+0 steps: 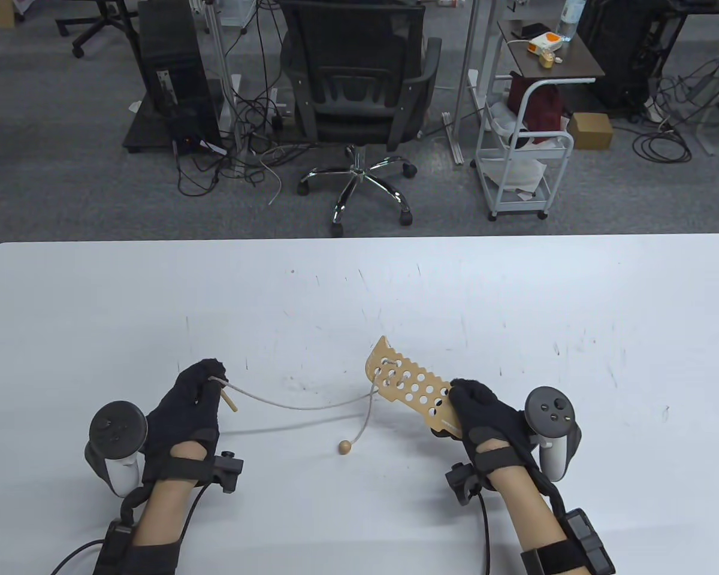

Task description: Thread rope through all holes on crocodile lacing toy

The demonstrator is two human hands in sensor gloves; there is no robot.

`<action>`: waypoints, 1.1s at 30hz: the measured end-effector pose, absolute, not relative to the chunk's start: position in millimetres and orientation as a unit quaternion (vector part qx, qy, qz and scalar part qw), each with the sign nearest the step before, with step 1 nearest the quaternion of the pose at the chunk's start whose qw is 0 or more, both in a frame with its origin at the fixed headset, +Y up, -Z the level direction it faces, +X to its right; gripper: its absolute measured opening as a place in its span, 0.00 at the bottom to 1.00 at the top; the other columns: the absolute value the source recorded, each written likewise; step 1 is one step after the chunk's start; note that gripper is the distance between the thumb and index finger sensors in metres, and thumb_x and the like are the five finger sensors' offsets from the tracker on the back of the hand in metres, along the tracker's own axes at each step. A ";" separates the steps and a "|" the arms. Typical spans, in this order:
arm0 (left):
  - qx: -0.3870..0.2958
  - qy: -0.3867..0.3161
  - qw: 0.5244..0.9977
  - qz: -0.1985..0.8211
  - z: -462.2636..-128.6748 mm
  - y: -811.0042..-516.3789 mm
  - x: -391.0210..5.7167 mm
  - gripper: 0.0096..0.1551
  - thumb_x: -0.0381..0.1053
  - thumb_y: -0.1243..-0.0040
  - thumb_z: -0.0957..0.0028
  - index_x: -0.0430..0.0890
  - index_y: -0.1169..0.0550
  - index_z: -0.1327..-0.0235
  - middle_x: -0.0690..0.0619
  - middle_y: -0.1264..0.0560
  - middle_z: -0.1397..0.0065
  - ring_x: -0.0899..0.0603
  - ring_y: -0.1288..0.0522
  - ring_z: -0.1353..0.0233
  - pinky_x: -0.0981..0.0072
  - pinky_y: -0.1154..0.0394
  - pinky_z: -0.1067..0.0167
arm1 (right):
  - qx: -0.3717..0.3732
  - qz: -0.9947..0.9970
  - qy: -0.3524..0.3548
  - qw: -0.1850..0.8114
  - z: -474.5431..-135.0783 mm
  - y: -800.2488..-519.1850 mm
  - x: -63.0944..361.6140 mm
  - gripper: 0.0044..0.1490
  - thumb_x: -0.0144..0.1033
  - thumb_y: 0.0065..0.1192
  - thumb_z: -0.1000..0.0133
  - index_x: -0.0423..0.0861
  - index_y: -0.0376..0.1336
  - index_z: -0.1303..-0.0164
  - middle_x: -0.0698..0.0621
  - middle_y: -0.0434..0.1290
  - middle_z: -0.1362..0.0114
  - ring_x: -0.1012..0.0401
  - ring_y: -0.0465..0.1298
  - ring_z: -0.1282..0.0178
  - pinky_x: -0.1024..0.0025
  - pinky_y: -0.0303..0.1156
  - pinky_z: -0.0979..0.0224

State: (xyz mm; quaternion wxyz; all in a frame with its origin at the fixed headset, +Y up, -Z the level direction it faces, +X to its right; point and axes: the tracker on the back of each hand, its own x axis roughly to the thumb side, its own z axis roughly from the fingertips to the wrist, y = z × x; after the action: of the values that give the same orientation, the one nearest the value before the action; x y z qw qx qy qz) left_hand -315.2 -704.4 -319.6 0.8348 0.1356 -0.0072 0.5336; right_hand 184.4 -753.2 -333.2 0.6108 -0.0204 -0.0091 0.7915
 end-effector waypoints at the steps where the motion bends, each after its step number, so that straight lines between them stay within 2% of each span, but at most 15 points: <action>1: 0.136 -0.008 0.836 0.532 -319.5 -704.3 -314.3 0.29 0.50 0.38 0.53 0.63 0.24 0.35 0.54 0.19 0.38 0.41 0.22 0.35 0.37 0.39 0.26 | -0.017 0.790 -0.007 0.613 -332.2 -753.0 182.4 0.30 0.45 0.61 0.46 0.39 0.65 0.41 0.49 0.83 0.51 0.57 0.90 0.63 0.60 0.82 0.54; 4: 0.137 -0.014 0.841 0.523 -319.2 -703.9 -311.6 0.30 0.49 0.36 0.53 0.65 0.24 0.34 0.54 0.18 0.39 0.41 0.22 0.36 0.37 0.38 0.26 | -0.001 0.789 -0.002 0.615 -329.0 -750.8 176.1 0.30 0.45 0.61 0.46 0.39 0.65 0.41 0.49 0.83 0.51 0.57 0.90 0.63 0.60 0.82 0.54; 14: 0.126 -0.029 0.859 0.496 -321.5 -705.1 -301.6 0.23 0.50 0.29 0.58 0.58 0.15 0.47 0.55 0.11 0.45 0.43 0.15 0.41 0.41 0.31 0.30 | 0.048 0.783 0.014 0.620 -318.9 -744.0 154.5 0.30 0.45 0.61 0.46 0.39 0.65 0.41 0.49 0.83 0.52 0.57 0.90 0.63 0.60 0.82 0.54; 24: 0.103 -0.051 0.871 0.477 -322.3 -709.2 -287.6 0.23 0.53 0.27 0.59 0.57 0.16 0.48 0.56 0.14 0.46 0.44 0.17 0.42 0.41 0.32 0.30 | 0.096 0.776 0.029 0.623 -308.3 -737.5 135.6 0.30 0.45 0.61 0.46 0.39 0.65 0.41 0.49 0.84 0.52 0.57 0.90 0.63 0.60 0.82 0.54; 33: 0.059 -0.072 0.860 0.502 -323.5 -713.4 -276.5 0.23 0.50 0.27 0.59 0.56 0.17 0.48 0.55 0.13 0.45 0.44 0.15 0.42 0.41 0.29 0.31 | 0.118 0.755 0.043 0.644 -300.8 -735.4 124.4 0.30 0.45 0.61 0.46 0.39 0.66 0.41 0.49 0.84 0.52 0.57 0.90 0.62 0.60 0.82 0.54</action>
State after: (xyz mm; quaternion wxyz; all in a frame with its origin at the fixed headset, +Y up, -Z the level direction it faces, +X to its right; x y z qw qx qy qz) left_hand -276.5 -713.4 -323.5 0.8599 0.0591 -0.0721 0.5018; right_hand 124.4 -735.4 -300.8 0.6436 0.1179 0.0432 0.7550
